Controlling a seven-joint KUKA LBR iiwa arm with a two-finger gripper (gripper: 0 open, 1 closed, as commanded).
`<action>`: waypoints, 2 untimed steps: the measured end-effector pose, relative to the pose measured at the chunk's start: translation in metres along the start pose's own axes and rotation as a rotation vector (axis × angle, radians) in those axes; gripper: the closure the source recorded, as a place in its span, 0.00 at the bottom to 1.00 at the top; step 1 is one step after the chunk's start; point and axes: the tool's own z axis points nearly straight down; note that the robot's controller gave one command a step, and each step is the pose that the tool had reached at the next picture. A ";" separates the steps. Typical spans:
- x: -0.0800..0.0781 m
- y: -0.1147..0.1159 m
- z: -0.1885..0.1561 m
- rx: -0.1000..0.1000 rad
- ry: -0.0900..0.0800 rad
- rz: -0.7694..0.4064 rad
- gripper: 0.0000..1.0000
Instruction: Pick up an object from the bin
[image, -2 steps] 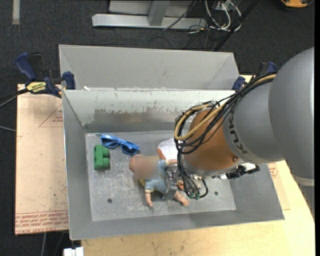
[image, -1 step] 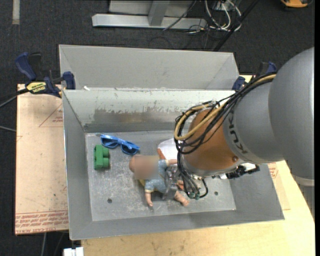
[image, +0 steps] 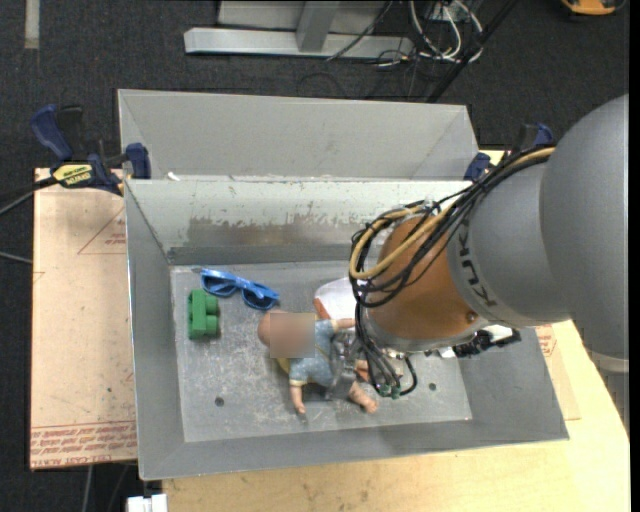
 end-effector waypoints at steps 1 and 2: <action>0.000 0.000 -0.007 0.000 0.002 0.000 1.00; 0.001 0.000 -0.015 0.001 0.007 -0.001 1.00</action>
Offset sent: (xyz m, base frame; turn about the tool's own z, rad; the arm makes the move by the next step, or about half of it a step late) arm 0.0000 -0.0001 0.0567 0.0000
